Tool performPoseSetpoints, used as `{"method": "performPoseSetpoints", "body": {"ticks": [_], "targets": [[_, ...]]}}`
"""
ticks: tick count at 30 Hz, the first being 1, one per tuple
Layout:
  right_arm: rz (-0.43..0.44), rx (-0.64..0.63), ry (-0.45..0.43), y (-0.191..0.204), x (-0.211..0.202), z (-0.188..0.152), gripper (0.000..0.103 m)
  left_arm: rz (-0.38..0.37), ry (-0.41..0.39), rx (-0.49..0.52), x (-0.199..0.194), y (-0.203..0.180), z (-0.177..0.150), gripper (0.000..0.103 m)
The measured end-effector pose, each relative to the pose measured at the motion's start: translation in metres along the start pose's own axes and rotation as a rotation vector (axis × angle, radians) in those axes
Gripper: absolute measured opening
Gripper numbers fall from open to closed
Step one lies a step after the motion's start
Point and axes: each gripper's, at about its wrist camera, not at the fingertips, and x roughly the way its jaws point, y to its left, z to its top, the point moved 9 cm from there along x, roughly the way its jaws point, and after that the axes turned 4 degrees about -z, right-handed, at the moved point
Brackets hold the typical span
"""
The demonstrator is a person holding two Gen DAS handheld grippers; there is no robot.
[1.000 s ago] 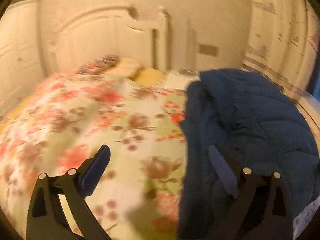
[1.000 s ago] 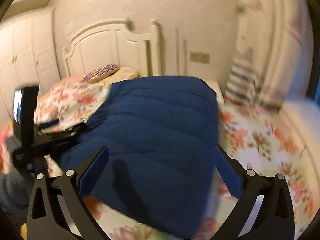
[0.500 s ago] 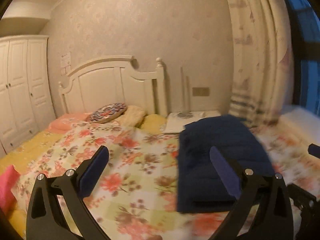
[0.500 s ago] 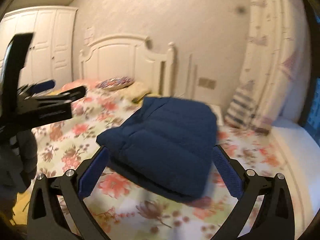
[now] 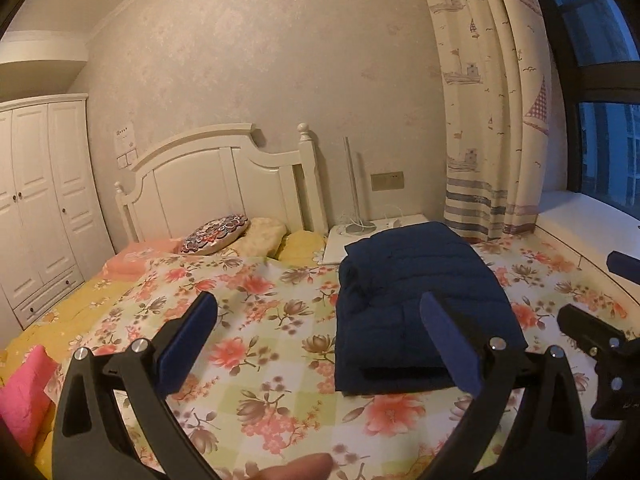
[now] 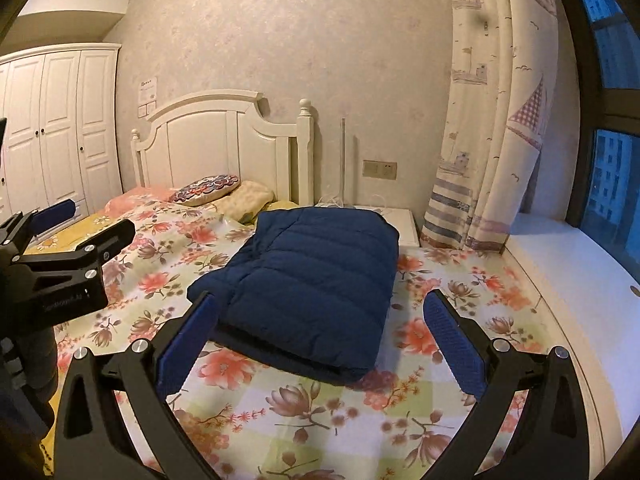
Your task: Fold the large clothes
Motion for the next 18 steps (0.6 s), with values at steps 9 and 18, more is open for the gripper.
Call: {"method": "performPoseSetpoints", "body": {"ticks": [9,18], "targets": [[0.000,0.000,-0.001,0.0058,-0.0019,-0.0017,0.099,-0.025,0.011,-0.012,-0.0020,-0.0017,-0.0059,0.101],[0.004,0.011,-0.001,0.0062,-0.0024,-0.0019,0.099,-0.036,0.018,-0.011,-0.0024,-0.0033,-0.0081,0.101]]}}
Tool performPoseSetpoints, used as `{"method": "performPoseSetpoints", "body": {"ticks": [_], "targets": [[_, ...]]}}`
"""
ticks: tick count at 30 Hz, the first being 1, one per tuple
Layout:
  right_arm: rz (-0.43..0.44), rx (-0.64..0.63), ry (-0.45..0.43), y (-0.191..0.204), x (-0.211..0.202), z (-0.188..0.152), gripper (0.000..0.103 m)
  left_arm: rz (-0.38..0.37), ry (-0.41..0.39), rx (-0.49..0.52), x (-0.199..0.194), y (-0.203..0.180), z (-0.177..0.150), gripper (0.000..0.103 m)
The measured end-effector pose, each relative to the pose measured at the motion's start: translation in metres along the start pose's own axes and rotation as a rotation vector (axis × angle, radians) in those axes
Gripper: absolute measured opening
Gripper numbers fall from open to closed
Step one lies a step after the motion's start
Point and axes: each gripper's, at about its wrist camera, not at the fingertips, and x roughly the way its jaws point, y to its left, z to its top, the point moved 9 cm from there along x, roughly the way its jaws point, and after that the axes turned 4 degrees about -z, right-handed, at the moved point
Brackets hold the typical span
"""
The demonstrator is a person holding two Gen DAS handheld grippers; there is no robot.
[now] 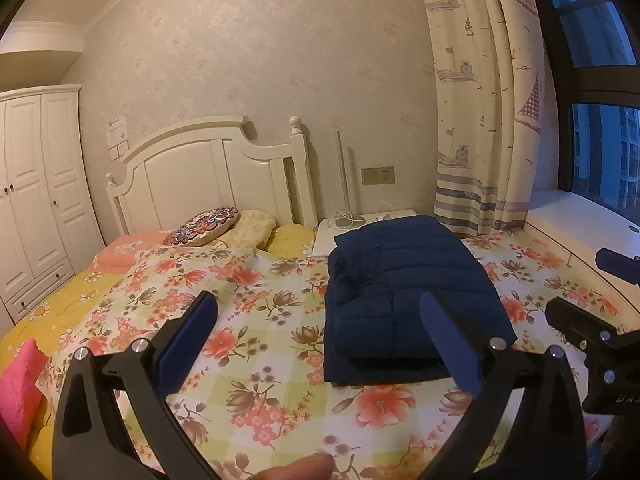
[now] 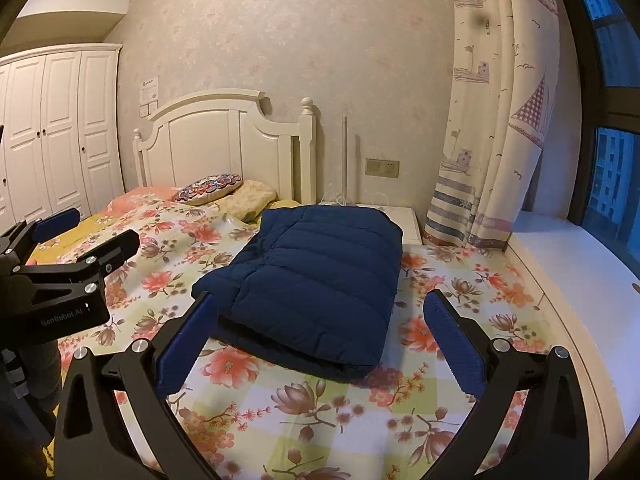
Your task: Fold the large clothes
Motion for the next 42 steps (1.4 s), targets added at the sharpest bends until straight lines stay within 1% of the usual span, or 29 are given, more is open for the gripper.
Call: {"method": "performPoseSetpoints", "body": {"ticks": [18,34,42], "targets": [[0.007,0.023,0.002,-0.004,0.000,-0.001,0.099,-0.011,0.009,0.001,0.001,-0.003,-0.002,0.101],[0.016,0.031,-0.010,0.000,-0.001,-0.002,0.099,-0.021,0.022,-0.010,0.004,0.005,-0.008,0.101],[0.022,0.029,-0.007,0.002,-0.002,-0.002,0.099,-0.019,0.013,-0.013,0.002,0.008,-0.006,0.101]]}}
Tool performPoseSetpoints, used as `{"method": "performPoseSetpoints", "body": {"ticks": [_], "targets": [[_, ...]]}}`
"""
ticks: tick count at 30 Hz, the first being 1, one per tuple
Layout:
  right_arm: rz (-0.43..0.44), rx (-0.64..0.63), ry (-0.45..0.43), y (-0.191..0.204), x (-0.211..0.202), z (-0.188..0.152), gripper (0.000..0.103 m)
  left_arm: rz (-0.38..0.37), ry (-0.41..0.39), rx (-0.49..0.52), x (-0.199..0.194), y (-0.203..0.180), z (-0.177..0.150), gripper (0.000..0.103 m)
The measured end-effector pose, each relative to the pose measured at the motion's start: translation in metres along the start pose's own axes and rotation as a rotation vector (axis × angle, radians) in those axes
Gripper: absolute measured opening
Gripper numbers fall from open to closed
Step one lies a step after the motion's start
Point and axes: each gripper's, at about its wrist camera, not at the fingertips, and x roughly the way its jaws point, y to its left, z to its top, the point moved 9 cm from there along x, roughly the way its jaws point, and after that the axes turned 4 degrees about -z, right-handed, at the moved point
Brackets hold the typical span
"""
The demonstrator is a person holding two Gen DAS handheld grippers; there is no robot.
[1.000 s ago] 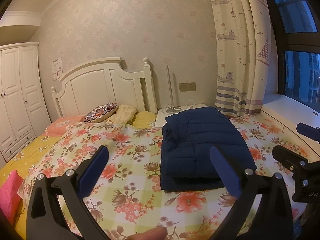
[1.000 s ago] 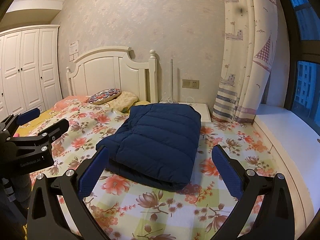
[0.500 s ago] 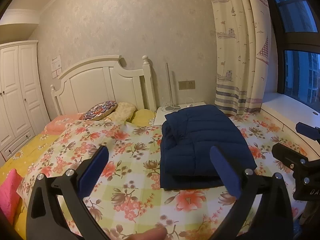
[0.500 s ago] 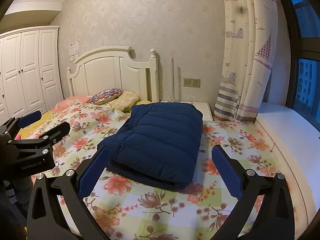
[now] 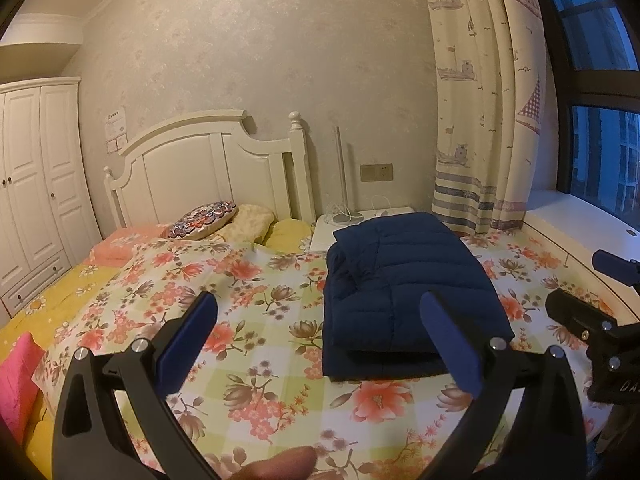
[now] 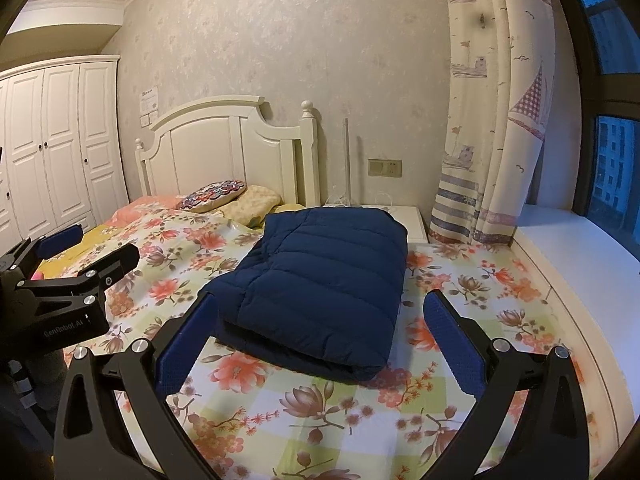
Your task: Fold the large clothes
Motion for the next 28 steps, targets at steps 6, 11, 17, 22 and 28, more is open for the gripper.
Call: {"method": "performPoseSetpoints", "body": {"ticks": [6,11,17,22,28], "targets": [[0.007,-0.007,0.003,0.006,-0.001,-0.001,0.099,-0.001,-0.003,0.002,-0.001,-0.001,0.000,0.101],[0.009,-0.005,0.003,0.006,0.000,0.000,0.099,0.005,-0.011,-0.009,-0.002,0.000,0.003,0.101],[0.010,-0.006,0.011,0.008,0.002,-0.002,0.099,-0.023,-0.003,-0.015,0.005,-0.003,0.001,0.101],[0.007,-0.008,0.041,0.010,0.012,-0.011,0.099,-0.019,0.019,-0.015,0.020,-0.003,-0.012,0.101],[-0.003,-0.016,0.101,0.006,0.033,-0.028,0.099,-0.058,0.188,-0.052,0.060,0.006,-0.049,0.101]]}}
